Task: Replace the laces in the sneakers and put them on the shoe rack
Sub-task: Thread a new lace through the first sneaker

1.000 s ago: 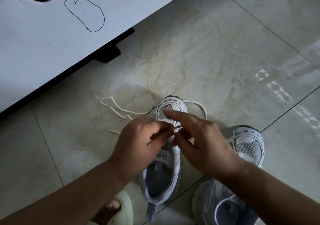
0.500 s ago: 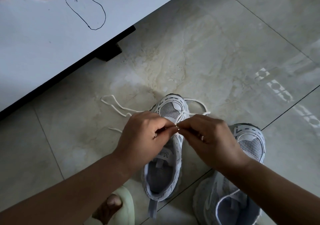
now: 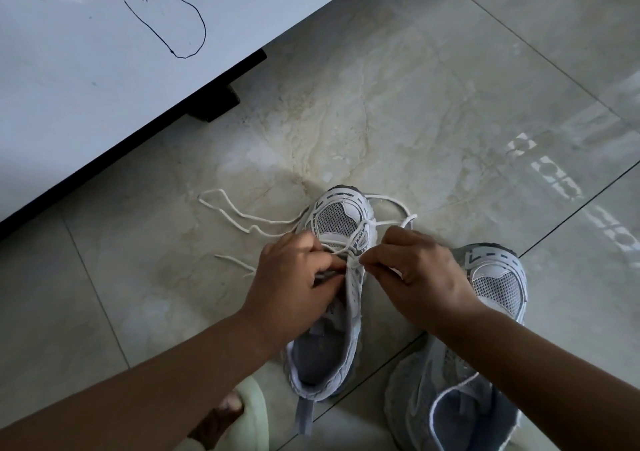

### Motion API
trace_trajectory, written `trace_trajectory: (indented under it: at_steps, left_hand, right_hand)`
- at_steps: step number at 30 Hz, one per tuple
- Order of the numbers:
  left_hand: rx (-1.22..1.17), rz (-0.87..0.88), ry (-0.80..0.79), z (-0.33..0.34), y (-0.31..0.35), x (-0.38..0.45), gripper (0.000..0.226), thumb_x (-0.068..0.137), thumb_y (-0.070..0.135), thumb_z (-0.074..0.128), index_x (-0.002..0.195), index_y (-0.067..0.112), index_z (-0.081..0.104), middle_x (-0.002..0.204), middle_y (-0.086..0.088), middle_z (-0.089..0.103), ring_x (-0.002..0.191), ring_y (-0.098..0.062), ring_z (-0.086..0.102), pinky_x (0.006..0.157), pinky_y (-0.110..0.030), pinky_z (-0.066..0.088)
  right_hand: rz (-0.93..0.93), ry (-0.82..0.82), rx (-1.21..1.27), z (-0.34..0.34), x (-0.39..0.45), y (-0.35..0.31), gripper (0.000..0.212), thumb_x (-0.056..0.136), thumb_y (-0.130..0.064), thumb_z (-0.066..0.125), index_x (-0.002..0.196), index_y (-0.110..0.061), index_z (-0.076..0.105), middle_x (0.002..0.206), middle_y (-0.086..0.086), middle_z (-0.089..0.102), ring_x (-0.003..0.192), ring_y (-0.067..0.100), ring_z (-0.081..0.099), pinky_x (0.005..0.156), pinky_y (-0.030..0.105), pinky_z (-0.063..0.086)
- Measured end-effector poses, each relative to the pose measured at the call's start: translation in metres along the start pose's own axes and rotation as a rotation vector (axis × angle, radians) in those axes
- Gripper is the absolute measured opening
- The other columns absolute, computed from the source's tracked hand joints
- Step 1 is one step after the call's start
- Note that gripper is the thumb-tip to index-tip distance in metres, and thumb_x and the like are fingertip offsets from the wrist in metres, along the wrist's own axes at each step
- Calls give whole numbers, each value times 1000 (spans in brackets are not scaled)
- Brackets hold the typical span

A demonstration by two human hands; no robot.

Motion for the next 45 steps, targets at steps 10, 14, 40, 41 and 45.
trace_trajectory:
  at_steps: [10,14,40,41,45]
  left_hand:
    - [-56,-24,5,3,0,3,30,73,45,55,83,25,75,71,8,54,73,-21,58,65,-47,48]
    - [-94,-42,25,3,-2,3,28,72,45,57,81,25,75,69,11,52,71,-18,58,65,-46,48]
    - [64,-148,237,-36,-29,-18,21,74,34,55,67,16,63,75,8,47,55,-12,49,53,-26,43]
    - [115,-198,238,-40,-40,-21,20,73,34,55,66,16,61,74,7,46,55,-14,49,54,-26,42]
    - [212,-479,142,-47,-70,-32,11,74,19,73,68,16,65,72,1,52,65,-27,56,60,-32,44]
  right_hand:
    - [-49,-11,54,7,-1,-6,7,76,-15,65,74,-15,72,65,-2,60,59,19,58,51,30,47]
    - [27,-6,118,8,-4,-4,7,76,-21,65,78,-19,71,72,-5,64,61,16,61,51,32,50]
    - [378,-113,273,19,-21,-29,32,75,-11,61,70,-30,36,51,-6,47,48,8,46,45,18,32]
    - [382,-115,276,19,-21,-29,32,74,-10,61,69,-29,37,50,-7,45,49,5,46,45,17,33]
    - [375,-126,265,18,-20,-32,23,76,-12,60,74,-26,43,51,-5,49,49,11,46,46,22,36]
Point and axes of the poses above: each hand's wrist, its own x-axis towards the middle knuckle, its own z-axis out of the palm, y = z × x, the point moved 3 cm from there along x, towards the middle knuckle
